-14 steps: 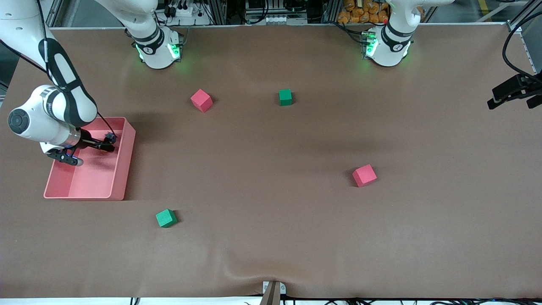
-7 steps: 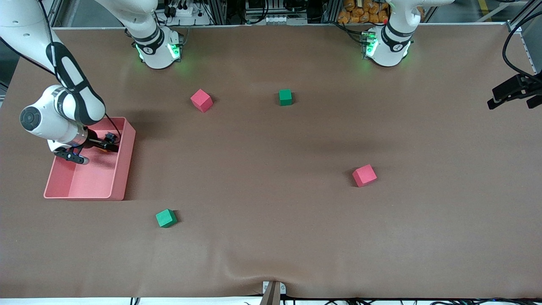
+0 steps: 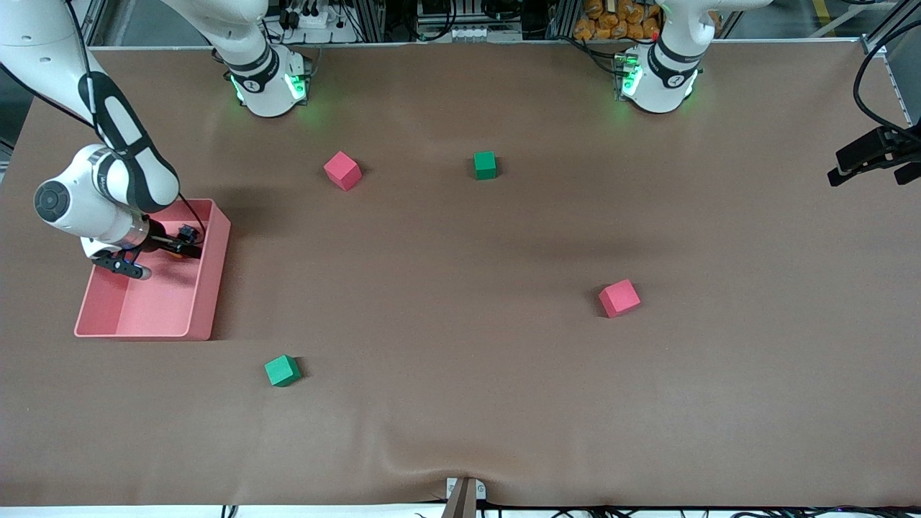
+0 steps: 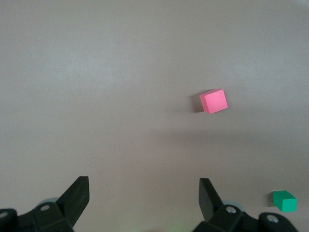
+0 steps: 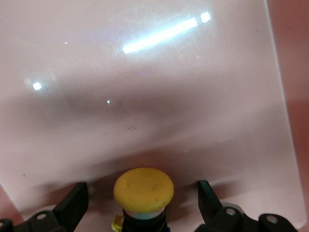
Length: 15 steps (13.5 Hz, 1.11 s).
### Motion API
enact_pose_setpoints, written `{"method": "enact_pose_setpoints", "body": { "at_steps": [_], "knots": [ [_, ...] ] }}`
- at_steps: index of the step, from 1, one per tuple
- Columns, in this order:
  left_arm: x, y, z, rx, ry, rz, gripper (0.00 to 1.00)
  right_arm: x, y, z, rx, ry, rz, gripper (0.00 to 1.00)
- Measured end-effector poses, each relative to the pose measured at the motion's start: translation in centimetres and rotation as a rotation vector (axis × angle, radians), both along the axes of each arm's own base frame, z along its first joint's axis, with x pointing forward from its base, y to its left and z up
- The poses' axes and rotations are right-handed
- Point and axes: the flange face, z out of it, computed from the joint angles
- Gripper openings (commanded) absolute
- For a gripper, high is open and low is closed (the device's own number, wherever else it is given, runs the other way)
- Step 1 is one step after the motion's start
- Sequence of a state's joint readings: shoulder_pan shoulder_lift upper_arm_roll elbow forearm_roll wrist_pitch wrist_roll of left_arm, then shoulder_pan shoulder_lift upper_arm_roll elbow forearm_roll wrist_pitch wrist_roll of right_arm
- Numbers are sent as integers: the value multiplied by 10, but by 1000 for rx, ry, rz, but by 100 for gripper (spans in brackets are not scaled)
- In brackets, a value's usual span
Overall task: Place and upright button with both arms
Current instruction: 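Close the right gripper on the yellow button's base inside the tray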
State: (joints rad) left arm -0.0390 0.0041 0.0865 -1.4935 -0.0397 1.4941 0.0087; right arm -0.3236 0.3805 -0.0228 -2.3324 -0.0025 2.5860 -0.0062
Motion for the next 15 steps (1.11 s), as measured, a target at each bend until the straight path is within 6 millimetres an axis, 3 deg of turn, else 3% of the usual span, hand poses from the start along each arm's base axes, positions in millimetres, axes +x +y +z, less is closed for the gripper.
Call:
{"method": "enact_pose_setpoints", "body": {
  "at_steps": [15],
  "knots": [
    [0, 1, 0, 0, 1, 2, 100, -1, -10, 0, -7, -21, -21, 100]
  ]
}}
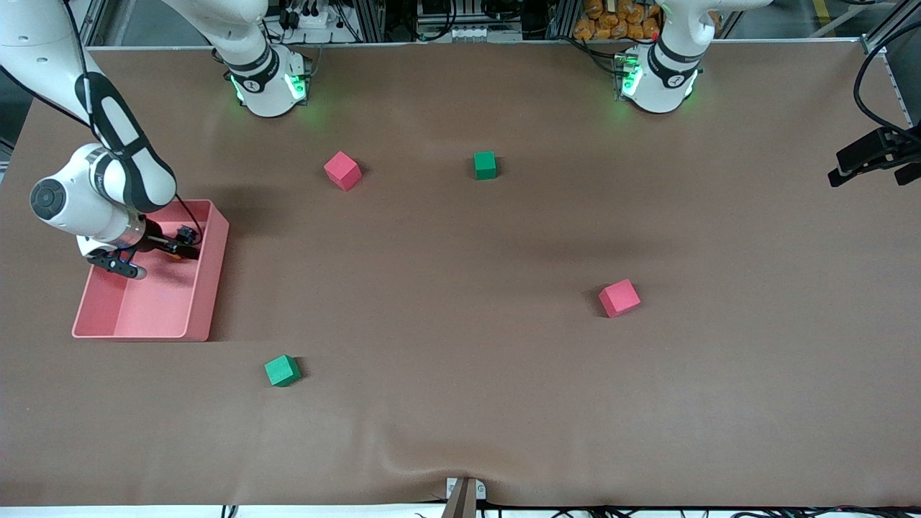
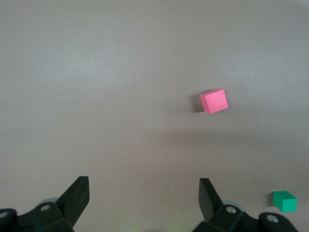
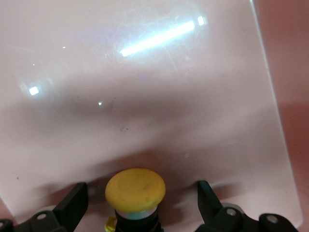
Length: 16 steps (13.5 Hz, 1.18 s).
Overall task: Place and upright button with both arms
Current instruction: 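Close the right gripper on the yellow button's base inside the tray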
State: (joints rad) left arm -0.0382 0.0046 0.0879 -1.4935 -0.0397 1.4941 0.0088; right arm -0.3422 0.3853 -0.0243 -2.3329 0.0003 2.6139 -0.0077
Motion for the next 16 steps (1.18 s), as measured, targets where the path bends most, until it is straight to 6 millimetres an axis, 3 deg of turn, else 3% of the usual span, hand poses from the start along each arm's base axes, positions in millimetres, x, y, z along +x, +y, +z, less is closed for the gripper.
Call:
{"method": "enact_pose_setpoints", "body": {
  "at_steps": [14, 15, 16],
  "knots": [
    [0, 0, 0, 0, 0, 0, 100, -4, -1, 2, 15, 41, -4, 100],
    [0, 0, 0, 0, 0, 0, 100, -5, 0, 2, 19, 50, -4, 68],
    [0, 0, 0, 0, 0, 0, 100, -6, 0, 3, 23, 60, -4, 43]
  ]
}}
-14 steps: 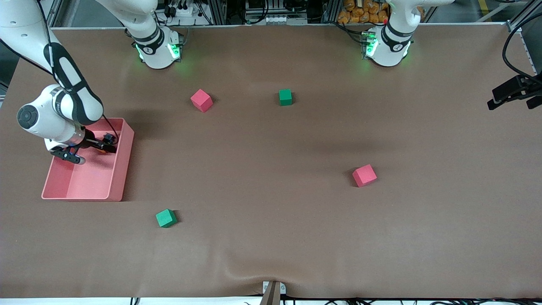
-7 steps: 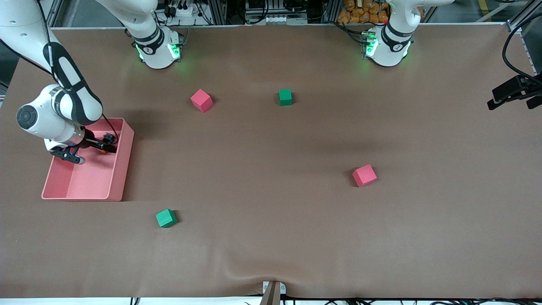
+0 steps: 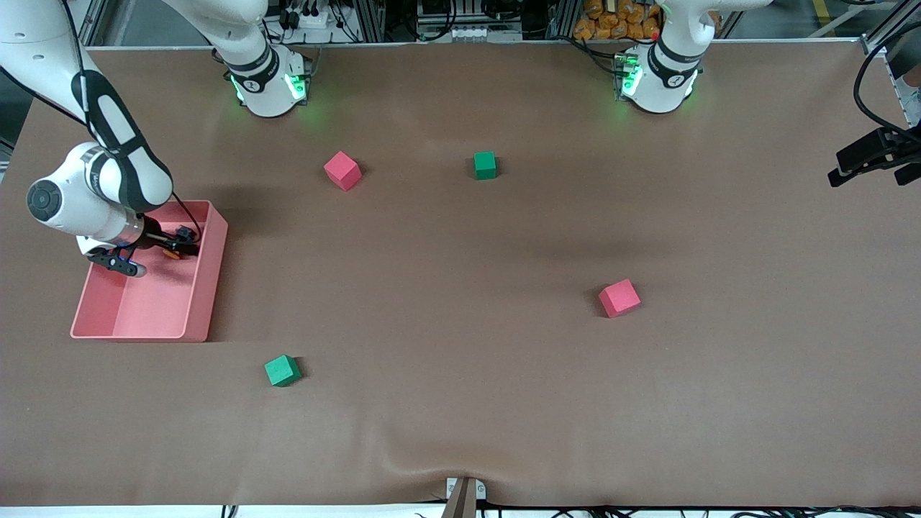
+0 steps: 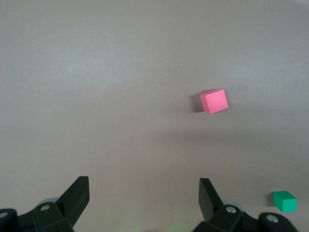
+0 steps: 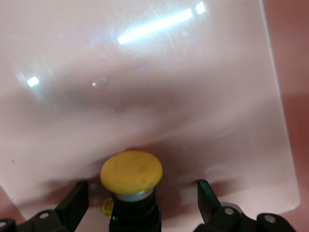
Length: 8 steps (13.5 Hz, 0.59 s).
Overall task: Place and upright button with both arms
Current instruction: 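Close the right gripper on the yellow button's base inside the tray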
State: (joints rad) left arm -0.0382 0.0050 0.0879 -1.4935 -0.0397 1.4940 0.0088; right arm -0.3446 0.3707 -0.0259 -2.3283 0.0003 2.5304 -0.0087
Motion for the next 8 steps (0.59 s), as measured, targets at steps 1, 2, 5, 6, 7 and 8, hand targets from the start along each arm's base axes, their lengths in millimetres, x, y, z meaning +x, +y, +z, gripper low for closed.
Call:
{"method": "enact_pose_setpoints", "body": {
  "at_steps": [1, 2, 5, 6, 7, 8],
  "knots": [
    [0, 0, 0, 0, 0, 0, 100, 0, 0, 1, 2, 5, 0, 28],
    [0, 0, 0, 0, 0, 0, 100, 0, 0, 4, 2, 3, 1, 20],
    [0, 0, -1, 0, 2, 0, 100, 1, 1, 10, 2, 1, 2, 16],
    [0, 0, -1, 0, 4, -1, 100, 1, 1, 11, 2, 1, 1, 14],
    [0, 0, -1, 0, 5, -1, 100, 1, 0, 11, 2, 1, 1, 13],
    [0, 0, -1, 0, 6, -1, 100, 1, 0, 11, 2, 1, 1, 13]
  ]
}}
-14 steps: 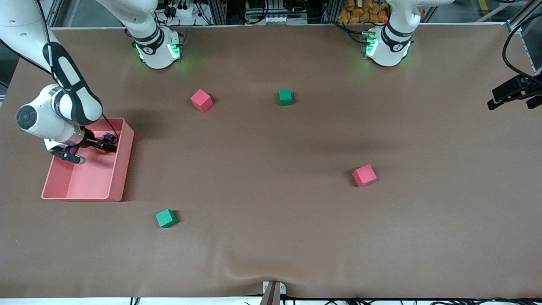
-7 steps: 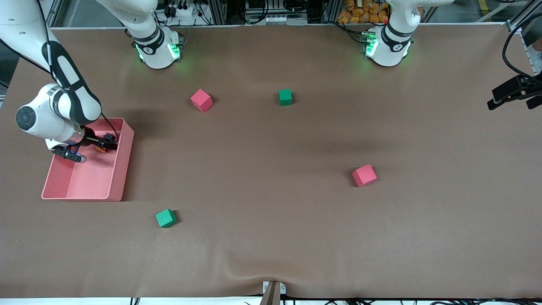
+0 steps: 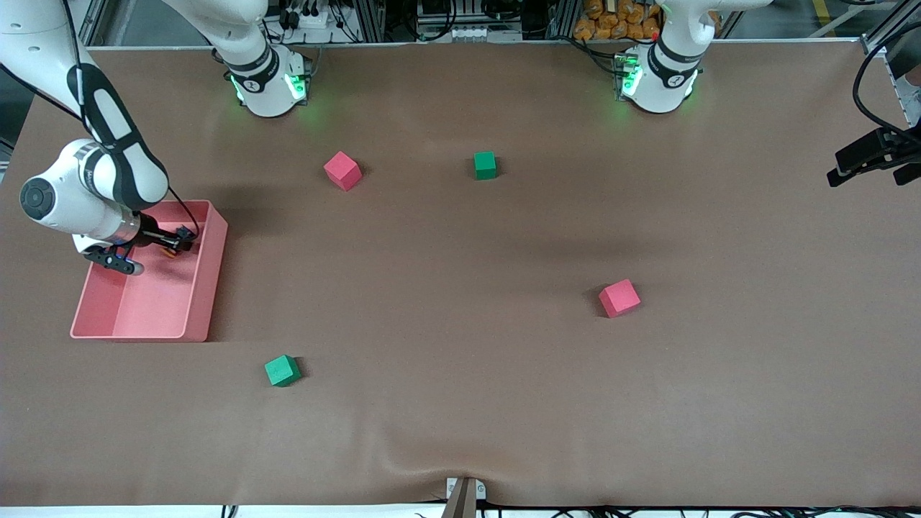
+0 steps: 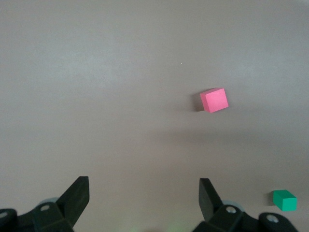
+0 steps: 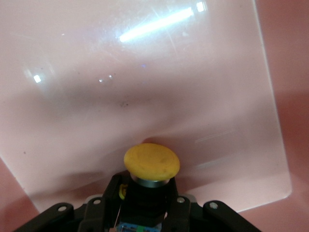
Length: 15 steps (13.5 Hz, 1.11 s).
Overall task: Place and upright button with both arms
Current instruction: 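Close the right gripper on the yellow button's base inside the tray, then lift the button out of the tray with the right gripper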
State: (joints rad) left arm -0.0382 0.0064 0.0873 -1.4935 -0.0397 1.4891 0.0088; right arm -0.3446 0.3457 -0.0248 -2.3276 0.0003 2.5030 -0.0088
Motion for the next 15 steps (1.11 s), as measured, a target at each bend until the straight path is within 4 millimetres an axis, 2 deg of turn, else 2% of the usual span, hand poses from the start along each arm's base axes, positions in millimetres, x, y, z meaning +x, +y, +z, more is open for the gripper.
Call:
{"method": "enact_pose_setpoints", "body": {
  "at_steps": [3, 5, 11, 13, 15],
  "knots": [
    [0, -1, 0, 0, 2, -2, 100, 1, -1, 3, -3, -7, 0, 12],
    [0, -3, -1, 0, 3, -6, 100, 5, -2, 16, -8, -24, 1, 12],
    [0, -3, -1, 0, 3, -6, 100, 27, -5, 94, -2, -56, 97, 12],
    [0, -4, -1, 0, 3, -7, 100, 44, -3, 125, 21, -7, 119, 12],
    [0, -4, -1, 0, 4, -6, 100, 65, 9, 156, 32, 15, 153, 12]
  ]
}}
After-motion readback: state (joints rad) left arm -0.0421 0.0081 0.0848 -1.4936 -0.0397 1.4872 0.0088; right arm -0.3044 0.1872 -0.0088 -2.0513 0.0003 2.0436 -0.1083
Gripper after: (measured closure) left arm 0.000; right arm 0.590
